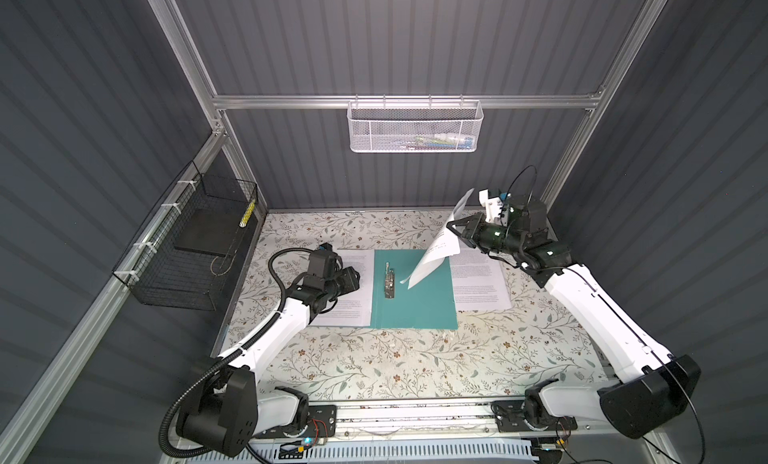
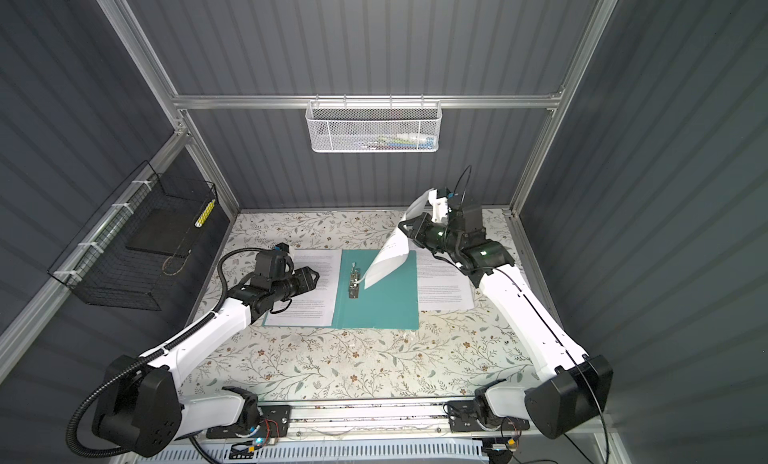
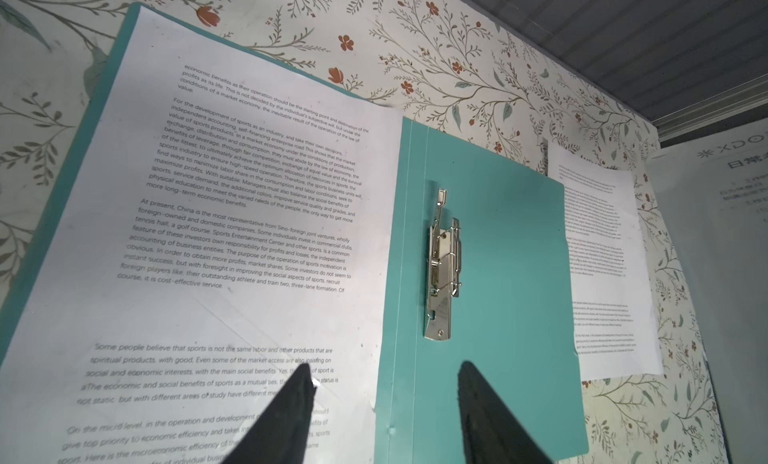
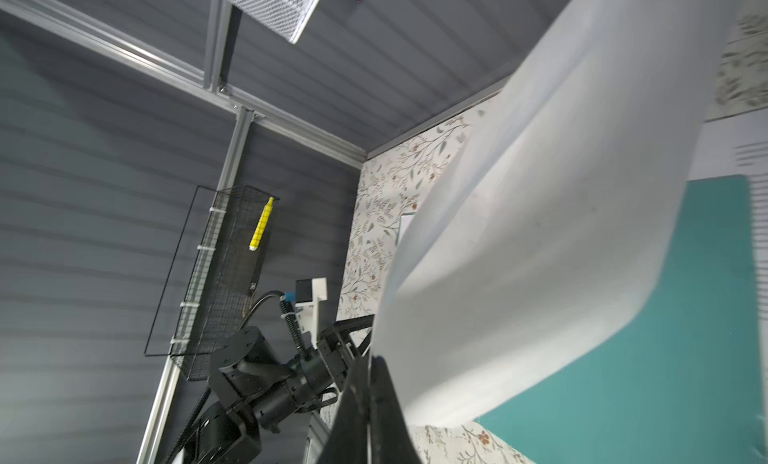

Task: Put the files into the folder
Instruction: 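Lift the held sheet with the right gripper and carry it over the folder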

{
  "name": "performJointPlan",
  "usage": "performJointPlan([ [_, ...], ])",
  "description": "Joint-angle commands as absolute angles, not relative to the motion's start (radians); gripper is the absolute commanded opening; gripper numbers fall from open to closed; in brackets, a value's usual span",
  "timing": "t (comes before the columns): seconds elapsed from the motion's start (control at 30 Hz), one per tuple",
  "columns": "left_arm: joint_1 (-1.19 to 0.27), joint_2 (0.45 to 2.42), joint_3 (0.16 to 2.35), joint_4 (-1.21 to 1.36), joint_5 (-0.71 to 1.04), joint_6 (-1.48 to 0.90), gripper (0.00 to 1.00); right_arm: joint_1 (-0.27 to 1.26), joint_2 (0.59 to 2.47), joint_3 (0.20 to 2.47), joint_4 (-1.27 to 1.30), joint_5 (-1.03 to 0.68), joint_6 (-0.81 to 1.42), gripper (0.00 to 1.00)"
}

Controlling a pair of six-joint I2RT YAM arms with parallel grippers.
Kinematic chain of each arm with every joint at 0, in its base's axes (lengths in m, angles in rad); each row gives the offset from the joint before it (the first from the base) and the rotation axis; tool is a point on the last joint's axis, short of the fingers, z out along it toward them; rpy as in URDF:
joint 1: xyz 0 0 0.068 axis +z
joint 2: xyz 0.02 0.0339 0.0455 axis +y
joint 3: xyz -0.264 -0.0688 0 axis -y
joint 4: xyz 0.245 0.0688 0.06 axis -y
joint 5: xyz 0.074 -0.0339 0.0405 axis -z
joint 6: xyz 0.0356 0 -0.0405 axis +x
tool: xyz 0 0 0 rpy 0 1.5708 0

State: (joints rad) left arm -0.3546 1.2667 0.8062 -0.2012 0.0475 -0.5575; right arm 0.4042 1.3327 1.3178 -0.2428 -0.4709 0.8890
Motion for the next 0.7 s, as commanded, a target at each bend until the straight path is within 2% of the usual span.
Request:
performJointPlan([
  [0.0,-0.358,1.230,0.790,-0.228,0.029,-0.558,0.57,0.460,1.376,1.318,-0.112,-0.500,0.955,0.00],
  [0.37,-0.354,1.179,0.760,-0.256,-0.006,-0.552,0.57,0.532,1.511,1.330,-0.005,-0.474,0.962,0.00],
  [0.67,-0.353,1.200,0.735,-0.236,0.006,-0.557,0.57,0.484,1.465,0.963,0.056,-0.363,0.968,0.00],
])
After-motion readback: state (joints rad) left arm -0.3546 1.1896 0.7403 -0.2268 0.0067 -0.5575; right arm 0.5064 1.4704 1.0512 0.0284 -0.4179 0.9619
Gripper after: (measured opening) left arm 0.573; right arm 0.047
